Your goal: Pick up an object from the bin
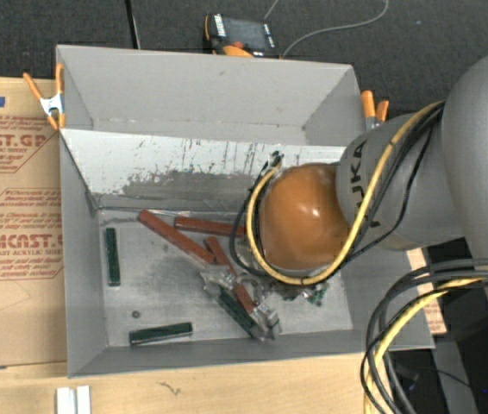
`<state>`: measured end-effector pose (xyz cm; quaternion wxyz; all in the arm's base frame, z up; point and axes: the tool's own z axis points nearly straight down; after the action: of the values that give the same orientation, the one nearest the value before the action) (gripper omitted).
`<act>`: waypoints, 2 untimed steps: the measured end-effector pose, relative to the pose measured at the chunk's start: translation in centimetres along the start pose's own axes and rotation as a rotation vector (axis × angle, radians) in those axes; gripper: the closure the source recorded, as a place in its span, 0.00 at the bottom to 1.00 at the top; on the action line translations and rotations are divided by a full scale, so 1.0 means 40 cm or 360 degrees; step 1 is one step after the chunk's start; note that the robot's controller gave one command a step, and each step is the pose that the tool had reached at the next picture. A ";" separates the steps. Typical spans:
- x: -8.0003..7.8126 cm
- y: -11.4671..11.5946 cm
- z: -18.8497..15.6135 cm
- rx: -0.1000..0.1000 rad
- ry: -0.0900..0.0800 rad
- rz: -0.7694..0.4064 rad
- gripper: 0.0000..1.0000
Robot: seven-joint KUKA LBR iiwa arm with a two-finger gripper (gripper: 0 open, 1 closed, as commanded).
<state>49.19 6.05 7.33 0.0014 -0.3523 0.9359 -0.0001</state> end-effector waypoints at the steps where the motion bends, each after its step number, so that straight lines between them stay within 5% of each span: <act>1: 0.006 -0.232 0.007 0.0002 0.0000 0.0276 0.00; 2: 0.004 -0.231 -0.001 0.0002 0.0002 0.0271 1.00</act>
Offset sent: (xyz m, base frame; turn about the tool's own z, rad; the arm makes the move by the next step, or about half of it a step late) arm 0.0576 -0.0696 -0.0033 0.1679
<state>55.16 -1.00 7.37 0.0011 -0.2714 0.9625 -0.0009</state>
